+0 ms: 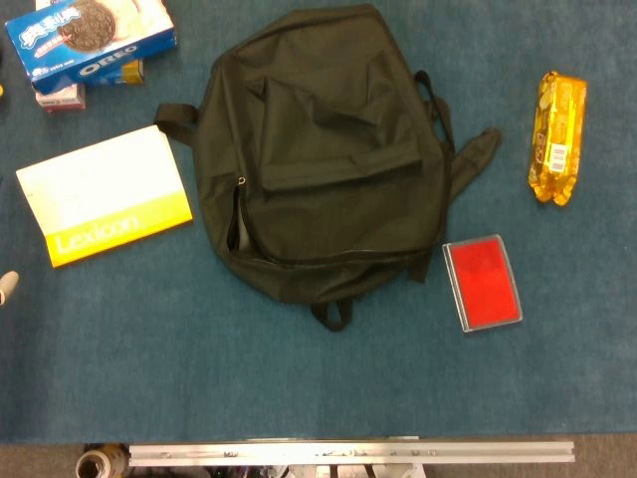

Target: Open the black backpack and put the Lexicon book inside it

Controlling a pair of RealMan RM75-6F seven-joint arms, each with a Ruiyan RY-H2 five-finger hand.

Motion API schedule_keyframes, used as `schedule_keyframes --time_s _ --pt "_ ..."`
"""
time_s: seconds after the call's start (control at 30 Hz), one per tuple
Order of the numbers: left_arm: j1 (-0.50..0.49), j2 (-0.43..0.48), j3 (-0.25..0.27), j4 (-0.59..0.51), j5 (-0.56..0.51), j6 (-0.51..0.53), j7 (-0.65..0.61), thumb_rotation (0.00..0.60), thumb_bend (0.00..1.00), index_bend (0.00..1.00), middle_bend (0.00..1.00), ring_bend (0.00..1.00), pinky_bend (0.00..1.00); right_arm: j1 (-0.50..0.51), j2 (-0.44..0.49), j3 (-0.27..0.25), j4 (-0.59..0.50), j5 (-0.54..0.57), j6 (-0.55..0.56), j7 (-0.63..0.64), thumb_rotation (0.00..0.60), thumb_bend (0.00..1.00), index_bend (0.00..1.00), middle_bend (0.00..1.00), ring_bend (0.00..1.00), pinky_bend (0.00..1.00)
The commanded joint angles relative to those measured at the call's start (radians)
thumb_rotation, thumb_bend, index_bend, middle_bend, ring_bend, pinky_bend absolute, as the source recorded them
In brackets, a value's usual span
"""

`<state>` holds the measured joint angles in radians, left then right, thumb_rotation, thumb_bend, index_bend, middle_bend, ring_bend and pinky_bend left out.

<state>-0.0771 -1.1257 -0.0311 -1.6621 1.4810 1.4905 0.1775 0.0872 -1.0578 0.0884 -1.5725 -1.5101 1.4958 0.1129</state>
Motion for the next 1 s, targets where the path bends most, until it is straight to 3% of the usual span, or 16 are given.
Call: schedule_keyframes --time_s 0.03,0.27,0.6,1.0 --pt "0.0 0.001 0.0 -0.004 0.002 0.001 0.004 0.6 0.14 0.12 0.14 0.11 0.16 0.004 0.0 0.001 0.004 -0.002 -0.004 0.008 0.6 0.12 0.23 0.27 0.11 0.19" --pt "0.007 0.004 0.005 -0.01 0.01 0.011 -0.001 0.6 0.14 0.12 0.14 0.11 0.16 0.017 0.024 -0.004 -0.011 -0.027 -0.018 0.059 0.6 0.12 0.23 0.27 0.11 0.19" --pt "0.014 0.008 0.011 0.0 0.034 0.026 -0.03 0.6 0.14 0.12 0.14 0.11 0.16 0.089 0.083 -0.047 -0.067 -0.157 -0.097 0.164 0.6 0.12 0.23 0.27 0.11 0.19" --pt "0.039 0.026 0.029 0.02 0.061 0.058 -0.08 0.6 0.14 0.12 0.14 0.11 0.16 0.246 0.043 -0.089 -0.148 -0.304 -0.269 0.15 0.6 0.12 0.23 0.27 0.11 0.19"
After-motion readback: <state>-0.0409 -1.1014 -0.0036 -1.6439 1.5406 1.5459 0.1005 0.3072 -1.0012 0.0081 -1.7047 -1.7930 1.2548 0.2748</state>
